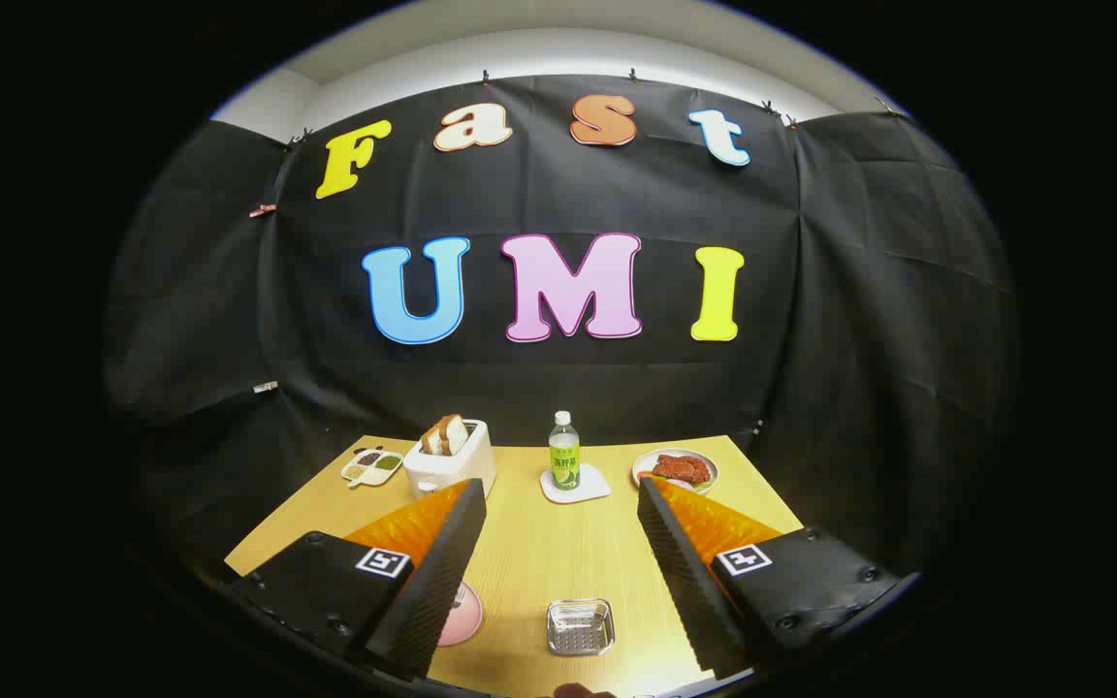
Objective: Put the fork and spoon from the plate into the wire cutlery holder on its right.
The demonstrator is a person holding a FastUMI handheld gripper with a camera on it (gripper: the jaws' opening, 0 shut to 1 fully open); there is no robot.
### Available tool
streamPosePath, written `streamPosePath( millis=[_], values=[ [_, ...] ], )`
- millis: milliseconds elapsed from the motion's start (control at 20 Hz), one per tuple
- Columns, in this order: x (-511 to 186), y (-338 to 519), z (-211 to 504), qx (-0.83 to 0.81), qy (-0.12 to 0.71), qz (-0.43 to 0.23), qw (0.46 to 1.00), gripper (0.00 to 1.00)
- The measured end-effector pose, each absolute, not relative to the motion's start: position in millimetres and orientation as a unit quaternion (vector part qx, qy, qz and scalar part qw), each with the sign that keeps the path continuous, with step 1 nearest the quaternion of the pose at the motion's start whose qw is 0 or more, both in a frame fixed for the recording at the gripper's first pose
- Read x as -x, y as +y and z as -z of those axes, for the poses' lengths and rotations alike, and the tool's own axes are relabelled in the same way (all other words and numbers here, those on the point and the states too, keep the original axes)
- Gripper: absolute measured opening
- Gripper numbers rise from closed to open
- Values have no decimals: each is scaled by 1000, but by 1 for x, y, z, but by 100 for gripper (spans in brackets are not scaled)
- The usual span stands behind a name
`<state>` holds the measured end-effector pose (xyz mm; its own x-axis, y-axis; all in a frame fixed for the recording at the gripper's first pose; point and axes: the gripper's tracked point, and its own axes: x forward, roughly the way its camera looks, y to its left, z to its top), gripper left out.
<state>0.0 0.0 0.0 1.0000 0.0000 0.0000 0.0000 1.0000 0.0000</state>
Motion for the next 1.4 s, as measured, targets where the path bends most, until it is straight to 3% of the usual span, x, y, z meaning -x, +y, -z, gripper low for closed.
streamPosePath(
  millis=[850,1400],
  values=[
    [-24,41,6,11,9,-36,999,99],
    [-46,106,85,24,128,-77,989,99]
  ],
)
